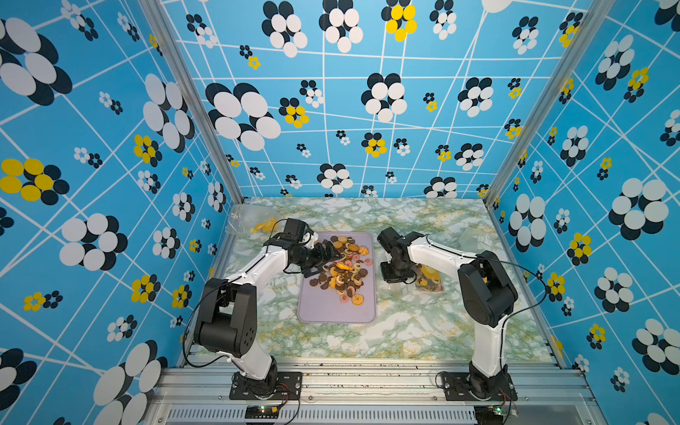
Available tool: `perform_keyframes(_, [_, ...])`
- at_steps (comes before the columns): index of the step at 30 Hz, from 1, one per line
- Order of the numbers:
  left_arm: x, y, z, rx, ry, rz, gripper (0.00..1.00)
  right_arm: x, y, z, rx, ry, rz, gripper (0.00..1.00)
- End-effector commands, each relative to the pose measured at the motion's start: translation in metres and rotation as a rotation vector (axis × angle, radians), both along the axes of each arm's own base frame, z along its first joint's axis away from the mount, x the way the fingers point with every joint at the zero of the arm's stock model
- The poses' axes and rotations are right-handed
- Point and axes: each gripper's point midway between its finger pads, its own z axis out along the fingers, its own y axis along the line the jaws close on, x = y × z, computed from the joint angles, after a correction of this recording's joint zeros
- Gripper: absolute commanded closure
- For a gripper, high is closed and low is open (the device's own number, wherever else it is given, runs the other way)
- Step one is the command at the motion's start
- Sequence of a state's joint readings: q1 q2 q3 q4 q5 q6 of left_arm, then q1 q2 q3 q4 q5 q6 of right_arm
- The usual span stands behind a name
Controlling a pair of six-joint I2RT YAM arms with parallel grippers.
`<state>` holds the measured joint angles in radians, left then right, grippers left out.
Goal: Pour cookies out of the ziploc bag
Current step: Open the ziploc bag at the center of the board.
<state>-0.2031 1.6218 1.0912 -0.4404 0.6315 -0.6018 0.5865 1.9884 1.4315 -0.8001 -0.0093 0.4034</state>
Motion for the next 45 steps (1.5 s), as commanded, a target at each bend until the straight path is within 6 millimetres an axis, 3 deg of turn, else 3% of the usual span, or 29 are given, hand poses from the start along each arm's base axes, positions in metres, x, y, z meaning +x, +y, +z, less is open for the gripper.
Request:
perform_keyframes(1, [0.001,-0.001,0.001,-0.002,-0.007,-0.008,0.01,-0.005,0.002,-0.008,0.01,0.03,-0.001,0.76])
perform_keyframes(12, [0.001,-0.001,-0.001,0.004,-0.005,-0.009,0.01,-0.001,0.0,-0.023,-0.022,0.045,-0.018,0.77])
perform_keyframes(17, [0.001,-0.001,-0.002,0.004,-0.004,-0.009,0.01,-0.003,-0.002,-0.028,-0.036,0.053,-0.026,0.83])
perform_keyframes(20, [0.001,-0.001,-0.001,0.004,-0.005,-0.009,0.01,-0.004,-0.003,-0.029,-0.034,0.056,-0.029,0.92])
perform_keyframes(32, [0.002,-0.008,-0.003,0.001,-0.004,-0.023,0.01,-0.005,0.004,0.005,0.112,0.014,-0.057,0.98])
perform_keyframes(39, [0.004,-0.039,-0.004,-0.027,-0.015,-0.076,0.01,-0.012,0.004,0.03,0.249,0.009,-0.065,1.0])
perform_keyframes(45, [-0.004,-0.087,0.0,-0.1,-0.067,-0.164,0.01,-0.012,0.007,0.049,0.399,0.001,-0.12,1.0])
